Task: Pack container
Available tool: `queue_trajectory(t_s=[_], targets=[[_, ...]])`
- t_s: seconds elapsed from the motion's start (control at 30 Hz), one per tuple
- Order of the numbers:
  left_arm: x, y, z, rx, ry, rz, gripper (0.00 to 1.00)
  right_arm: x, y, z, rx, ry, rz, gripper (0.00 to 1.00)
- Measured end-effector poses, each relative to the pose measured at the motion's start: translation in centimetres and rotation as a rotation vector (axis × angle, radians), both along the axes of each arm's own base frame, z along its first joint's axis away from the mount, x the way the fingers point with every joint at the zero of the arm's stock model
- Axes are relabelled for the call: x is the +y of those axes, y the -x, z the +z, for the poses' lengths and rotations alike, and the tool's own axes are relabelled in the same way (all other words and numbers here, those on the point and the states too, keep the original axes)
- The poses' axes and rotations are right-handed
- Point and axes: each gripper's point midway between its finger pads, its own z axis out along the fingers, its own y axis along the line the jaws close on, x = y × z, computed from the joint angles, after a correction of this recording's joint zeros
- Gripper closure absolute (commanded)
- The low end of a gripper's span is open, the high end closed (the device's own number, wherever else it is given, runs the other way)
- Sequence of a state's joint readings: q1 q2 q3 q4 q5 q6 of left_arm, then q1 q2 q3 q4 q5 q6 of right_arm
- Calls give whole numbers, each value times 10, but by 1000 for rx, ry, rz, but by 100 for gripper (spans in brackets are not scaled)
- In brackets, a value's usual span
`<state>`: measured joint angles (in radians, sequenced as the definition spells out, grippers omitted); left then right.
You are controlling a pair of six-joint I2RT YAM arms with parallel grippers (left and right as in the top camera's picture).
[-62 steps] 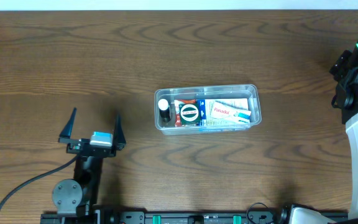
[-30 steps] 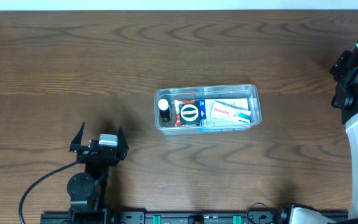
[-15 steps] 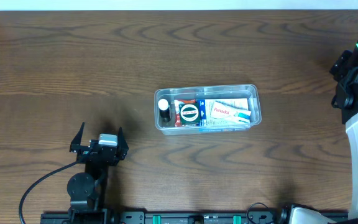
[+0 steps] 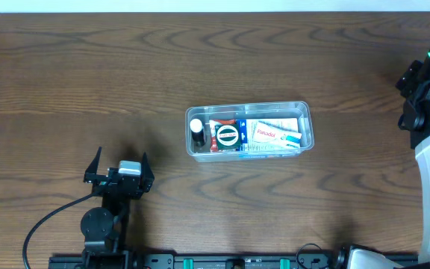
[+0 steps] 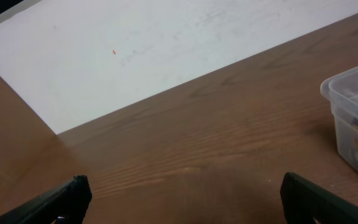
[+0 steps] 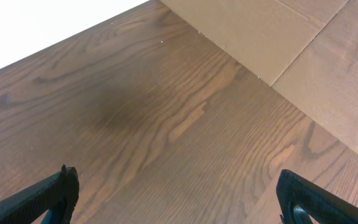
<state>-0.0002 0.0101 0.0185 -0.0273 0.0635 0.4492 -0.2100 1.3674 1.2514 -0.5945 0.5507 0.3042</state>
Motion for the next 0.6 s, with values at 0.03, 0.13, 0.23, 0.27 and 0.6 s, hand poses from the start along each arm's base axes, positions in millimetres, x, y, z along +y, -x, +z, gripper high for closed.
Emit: queue_trajectory(t_s=[0.03, 0.13, 0.23, 0.27, 0.6], targets=[[0, 0, 0, 0, 0, 0, 2, 0, 0, 1, -1, 0, 0, 1], [0, 0, 0, 0, 0, 0, 2, 6, 5, 9, -21, 4, 13, 1], [0, 0, 0, 0, 0, 0, 2, 21, 10, 31, -78, 16, 49, 1], [0, 0, 0, 0, 0, 0, 2, 30, 13, 43, -113, 21, 73, 1], [0, 0, 0, 0, 0, 0, 2, 90, 72, 99, -357, 31, 249, 1]])
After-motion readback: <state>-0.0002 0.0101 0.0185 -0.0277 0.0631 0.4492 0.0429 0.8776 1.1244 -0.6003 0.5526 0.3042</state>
